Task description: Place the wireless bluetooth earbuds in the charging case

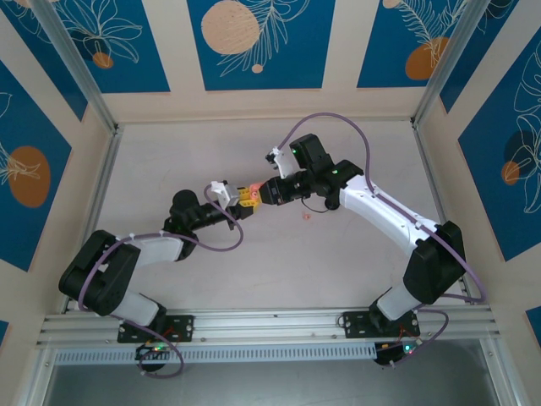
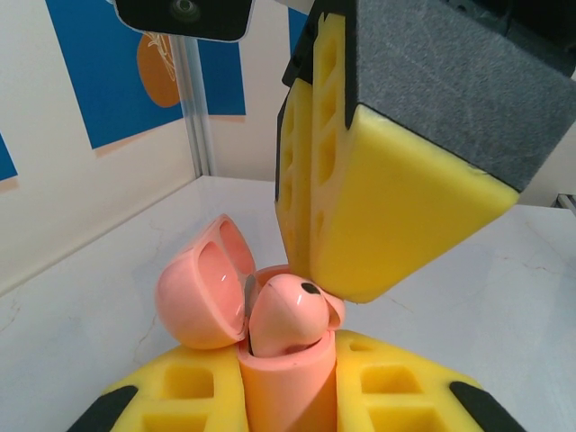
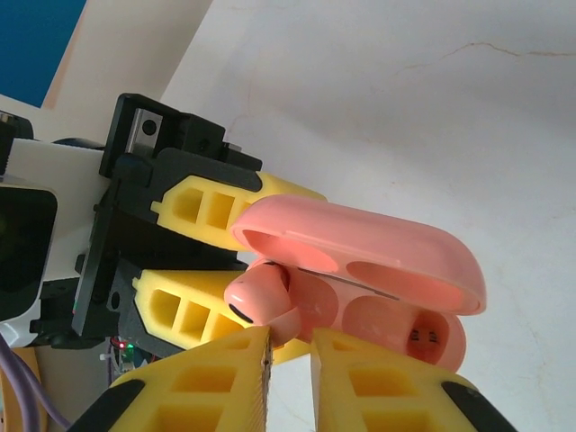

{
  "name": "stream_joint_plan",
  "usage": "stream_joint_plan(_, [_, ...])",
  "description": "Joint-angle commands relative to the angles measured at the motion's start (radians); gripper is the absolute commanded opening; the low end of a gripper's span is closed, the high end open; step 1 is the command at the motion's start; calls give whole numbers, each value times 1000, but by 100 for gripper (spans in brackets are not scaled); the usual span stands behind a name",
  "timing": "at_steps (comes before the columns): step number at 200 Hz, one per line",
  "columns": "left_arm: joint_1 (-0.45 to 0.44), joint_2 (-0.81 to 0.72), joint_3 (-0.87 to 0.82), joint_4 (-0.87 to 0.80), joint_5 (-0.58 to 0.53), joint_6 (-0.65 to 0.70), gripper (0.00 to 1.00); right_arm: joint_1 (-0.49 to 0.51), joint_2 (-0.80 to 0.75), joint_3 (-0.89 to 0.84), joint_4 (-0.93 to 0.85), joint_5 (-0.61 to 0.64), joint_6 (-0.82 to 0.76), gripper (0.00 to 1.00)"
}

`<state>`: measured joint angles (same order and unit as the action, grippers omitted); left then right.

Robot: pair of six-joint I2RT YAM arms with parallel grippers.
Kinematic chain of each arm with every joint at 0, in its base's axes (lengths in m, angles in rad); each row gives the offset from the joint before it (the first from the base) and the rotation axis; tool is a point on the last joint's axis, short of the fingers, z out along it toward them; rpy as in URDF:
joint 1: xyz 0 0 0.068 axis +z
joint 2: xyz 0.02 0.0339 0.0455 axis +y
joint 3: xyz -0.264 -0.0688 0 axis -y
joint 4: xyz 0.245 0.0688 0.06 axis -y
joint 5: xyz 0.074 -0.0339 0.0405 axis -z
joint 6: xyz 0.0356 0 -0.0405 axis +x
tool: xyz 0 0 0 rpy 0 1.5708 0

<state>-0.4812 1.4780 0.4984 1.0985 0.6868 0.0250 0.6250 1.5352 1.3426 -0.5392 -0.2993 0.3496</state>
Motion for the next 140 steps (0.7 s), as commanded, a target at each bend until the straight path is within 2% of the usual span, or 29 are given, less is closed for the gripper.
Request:
stream_joint_plan(1, [-13,-19,11,39,29,-10,16,-7,5,30,11,11,20,19])
stream_joint_plan(107, [-13,-19,7,43,28,-13,16,-42,-47,14,17,5,22,22])
stream_joint_plan(140, [-13,-25,1,27,2,-7,16,-100,-77,-1,-47,9,41,25])
